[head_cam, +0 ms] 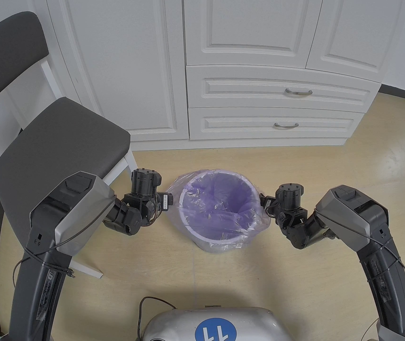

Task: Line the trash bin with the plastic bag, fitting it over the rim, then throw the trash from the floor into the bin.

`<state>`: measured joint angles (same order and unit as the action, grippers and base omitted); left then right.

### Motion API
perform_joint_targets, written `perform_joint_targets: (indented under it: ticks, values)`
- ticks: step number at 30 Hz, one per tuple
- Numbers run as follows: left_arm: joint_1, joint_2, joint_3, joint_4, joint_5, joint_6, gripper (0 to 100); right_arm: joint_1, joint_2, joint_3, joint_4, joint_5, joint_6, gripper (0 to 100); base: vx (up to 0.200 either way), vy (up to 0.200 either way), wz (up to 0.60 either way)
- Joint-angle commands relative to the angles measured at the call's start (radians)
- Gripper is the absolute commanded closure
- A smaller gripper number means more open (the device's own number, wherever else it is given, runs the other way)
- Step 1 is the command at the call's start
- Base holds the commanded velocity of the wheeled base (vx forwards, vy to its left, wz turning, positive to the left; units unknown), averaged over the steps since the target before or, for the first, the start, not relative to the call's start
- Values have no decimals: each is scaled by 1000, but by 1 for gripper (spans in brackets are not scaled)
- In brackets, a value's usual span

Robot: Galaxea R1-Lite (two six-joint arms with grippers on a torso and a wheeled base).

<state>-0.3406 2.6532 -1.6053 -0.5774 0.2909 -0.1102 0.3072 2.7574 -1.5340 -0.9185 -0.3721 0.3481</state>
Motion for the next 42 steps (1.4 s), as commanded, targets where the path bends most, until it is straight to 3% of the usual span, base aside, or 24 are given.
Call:
perform_joint_targets:
  ticks: [1,15,30,32,35,39,42]
  values:
    - [2,40,-15,5,-1,0,0,0,7,3,17,1,0,0,0,0,0]
    - [0,182,-162,-7,-2,-28,0,-22,97,-104,23,1,2,0,0,0,0]
    - [15,163,-159,-5,-1,-52,0,-50,120,-161,40,-4,12,0,0,0,0]
    - [23,106,-108,-2,-2,-45,0,-48,1,-23,40,10,5,0,0,0,0]
    - [29,-44,84,-4,-55,-13,0,-39,-156,135,46,50,2,0,0,0,0]
    - [29,-213,258,-10,-182,37,0,-28,-326,261,115,117,2,0,0,0,0]
    - [29,-276,311,-1,-202,40,0,-23,-391,304,142,134,2,0,0,0,0]
